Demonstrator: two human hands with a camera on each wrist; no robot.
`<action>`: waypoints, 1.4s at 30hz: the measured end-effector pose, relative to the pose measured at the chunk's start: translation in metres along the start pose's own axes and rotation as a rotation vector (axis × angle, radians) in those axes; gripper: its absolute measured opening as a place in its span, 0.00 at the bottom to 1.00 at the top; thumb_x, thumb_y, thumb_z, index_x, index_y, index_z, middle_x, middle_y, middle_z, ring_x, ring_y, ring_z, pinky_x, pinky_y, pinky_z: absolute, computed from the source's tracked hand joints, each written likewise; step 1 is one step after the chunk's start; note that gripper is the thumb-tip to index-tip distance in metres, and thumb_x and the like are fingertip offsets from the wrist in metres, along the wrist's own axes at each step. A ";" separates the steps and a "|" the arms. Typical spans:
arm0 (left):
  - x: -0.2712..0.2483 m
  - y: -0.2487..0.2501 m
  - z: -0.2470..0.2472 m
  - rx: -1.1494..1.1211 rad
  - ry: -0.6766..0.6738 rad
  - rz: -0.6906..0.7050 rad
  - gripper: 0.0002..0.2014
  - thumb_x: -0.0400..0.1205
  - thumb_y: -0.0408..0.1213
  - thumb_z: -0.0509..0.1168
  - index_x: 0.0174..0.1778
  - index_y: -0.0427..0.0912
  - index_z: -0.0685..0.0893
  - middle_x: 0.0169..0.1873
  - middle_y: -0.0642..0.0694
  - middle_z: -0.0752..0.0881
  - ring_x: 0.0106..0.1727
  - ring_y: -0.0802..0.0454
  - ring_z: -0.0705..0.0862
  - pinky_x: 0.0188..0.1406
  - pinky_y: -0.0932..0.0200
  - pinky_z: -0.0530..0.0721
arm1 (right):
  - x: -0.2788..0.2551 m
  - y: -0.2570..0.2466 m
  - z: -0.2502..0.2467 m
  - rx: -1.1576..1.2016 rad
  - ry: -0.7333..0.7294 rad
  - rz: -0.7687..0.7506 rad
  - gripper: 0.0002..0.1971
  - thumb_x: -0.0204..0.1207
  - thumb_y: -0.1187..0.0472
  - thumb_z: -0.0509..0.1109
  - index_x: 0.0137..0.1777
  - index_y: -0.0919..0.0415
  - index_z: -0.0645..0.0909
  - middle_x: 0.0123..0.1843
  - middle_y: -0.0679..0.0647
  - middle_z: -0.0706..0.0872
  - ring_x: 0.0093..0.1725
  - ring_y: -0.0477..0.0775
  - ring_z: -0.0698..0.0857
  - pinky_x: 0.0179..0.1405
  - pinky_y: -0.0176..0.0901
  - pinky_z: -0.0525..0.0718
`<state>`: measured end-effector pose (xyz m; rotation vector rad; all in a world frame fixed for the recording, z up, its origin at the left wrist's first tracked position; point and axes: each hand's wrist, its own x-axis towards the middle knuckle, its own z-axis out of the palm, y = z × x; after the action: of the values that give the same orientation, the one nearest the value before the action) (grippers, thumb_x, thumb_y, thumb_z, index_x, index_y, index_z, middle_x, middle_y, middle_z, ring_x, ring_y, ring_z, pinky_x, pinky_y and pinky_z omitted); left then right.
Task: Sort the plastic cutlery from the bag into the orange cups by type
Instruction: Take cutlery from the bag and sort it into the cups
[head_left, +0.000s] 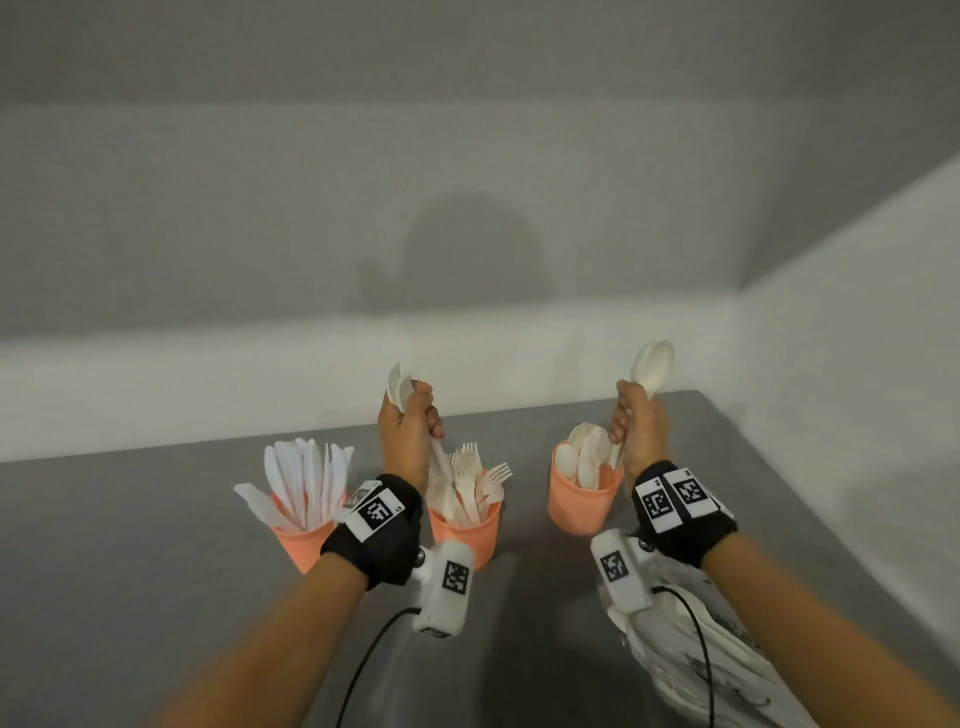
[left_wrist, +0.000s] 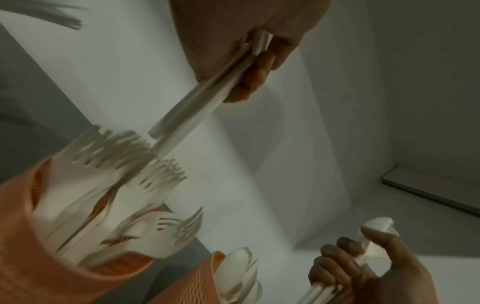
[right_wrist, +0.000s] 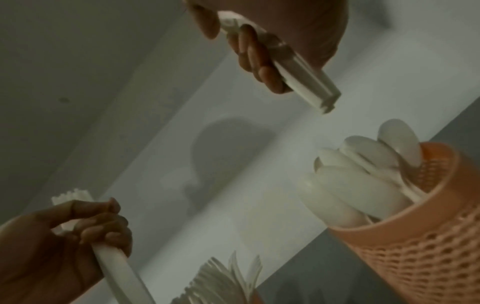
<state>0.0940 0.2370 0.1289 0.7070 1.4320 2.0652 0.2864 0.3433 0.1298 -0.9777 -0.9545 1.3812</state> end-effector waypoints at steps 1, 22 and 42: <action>-0.001 -0.003 0.002 0.009 -0.003 0.004 0.13 0.83 0.27 0.53 0.36 0.44 0.73 0.15 0.56 0.71 0.18 0.62 0.69 0.23 0.64 0.71 | 0.002 0.002 0.000 -0.041 0.015 -0.031 0.16 0.72 0.62 0.67 0.27 0.57 0.65 0.11 0.45 0.64 0.12 0.40 0.62 0.14 0.32 0.63; -0.036 -0.097 0.005 0.958 -0.221 0.317 0.23 0.76 0.56 0.57 0.38 0.38 0.82 0.39 0.44 0.82 0.44 0.45 0.80 0.45 0.59 0.72 | 0.012 0.067 -0.015 -0.545 0.134 -0.065 0.13 0.75 0.59 0.68 0.58 0.56 0.73 0.45 0.49 0.80 0.43 0.55 0.81 0.43 0.40 0.73; -0.026 -0.085 -0.002 1.604 -0.438 0.549 0.30 0.85 0.52 0.40 0.57 0.39 0.85 0.53 0.44 0.89 0.58 0.47 0.86 0.70 0.46 0.65 | 0.016 0.072 -0.009 -1.466 -0.251 -0.165 0.26 0.86 0.53 0.39 0.82 0.60 0.55 0.85 0.58 0.52 0.84 0.57 0.47 0.81 0.59 0.40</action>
<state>0.1221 0.2434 0.0451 2.0994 2.5580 0.4341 0.2710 0.3565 0.0586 -1.6905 -2.2727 0.4777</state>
